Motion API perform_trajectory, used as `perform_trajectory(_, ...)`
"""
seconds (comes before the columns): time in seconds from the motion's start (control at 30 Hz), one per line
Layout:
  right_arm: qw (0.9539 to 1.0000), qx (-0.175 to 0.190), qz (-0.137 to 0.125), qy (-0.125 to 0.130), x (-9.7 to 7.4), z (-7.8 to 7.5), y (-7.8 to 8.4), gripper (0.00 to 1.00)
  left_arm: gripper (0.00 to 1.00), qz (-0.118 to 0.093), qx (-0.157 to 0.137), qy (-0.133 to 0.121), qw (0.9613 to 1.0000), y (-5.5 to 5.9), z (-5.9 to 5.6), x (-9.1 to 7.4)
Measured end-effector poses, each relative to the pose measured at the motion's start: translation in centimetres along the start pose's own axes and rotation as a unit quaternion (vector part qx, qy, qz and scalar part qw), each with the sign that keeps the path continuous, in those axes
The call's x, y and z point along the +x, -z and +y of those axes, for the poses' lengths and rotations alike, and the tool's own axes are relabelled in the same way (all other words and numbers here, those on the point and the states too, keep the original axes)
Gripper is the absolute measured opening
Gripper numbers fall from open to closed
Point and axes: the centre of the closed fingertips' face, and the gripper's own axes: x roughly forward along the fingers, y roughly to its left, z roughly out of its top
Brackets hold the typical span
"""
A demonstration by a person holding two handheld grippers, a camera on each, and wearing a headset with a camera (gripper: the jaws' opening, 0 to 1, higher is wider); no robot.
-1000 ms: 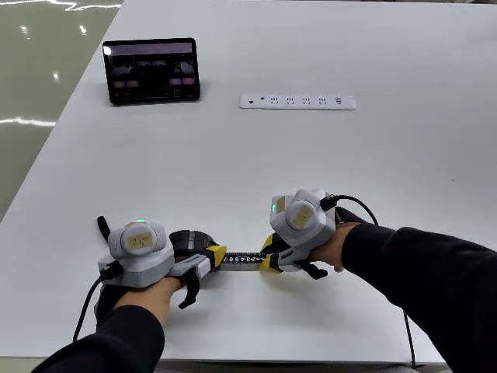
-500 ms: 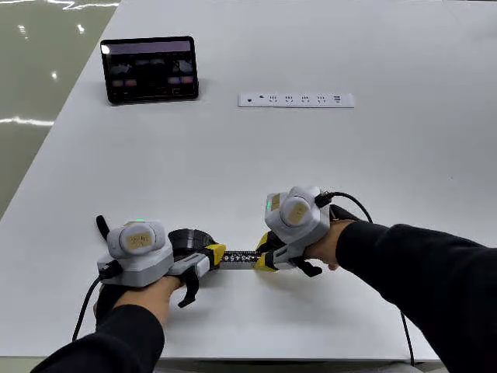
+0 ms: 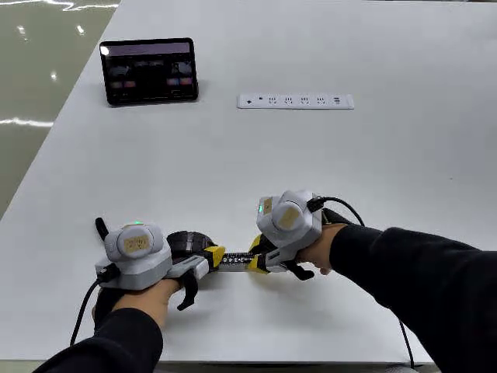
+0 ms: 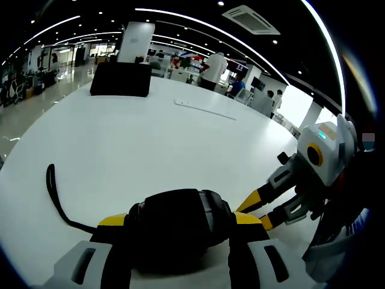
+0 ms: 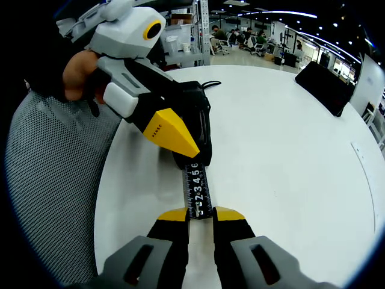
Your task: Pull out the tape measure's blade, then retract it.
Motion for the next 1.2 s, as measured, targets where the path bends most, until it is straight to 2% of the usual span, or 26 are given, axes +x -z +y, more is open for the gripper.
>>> perform_trajectory(0.17, 0.9999, 0.013, -0.003, -0.002, 0.2, 0.0, -0.3, 0.1, 0.61, -0.001, -0.001, 0.001, 1.0, 0.0, 0.0, 0.0)
perform_trajectory(1.03, 0.9999, 0.01, -0.009, -0.003, 1.0, 0.0, -1.2, 0.1, 0.6, -0.001, -0.007, 0.002, 1.0, -0.1, 0.0, -0.1)
perform_trajectory(1.2, 0.9997, 0.02, -0.013, -0.006, 0.8, 0.0, -1.2, 0.1, 0.6, -0.001, -0.003, 0.002, 1.0, -0.1, 0.1, -0.1)
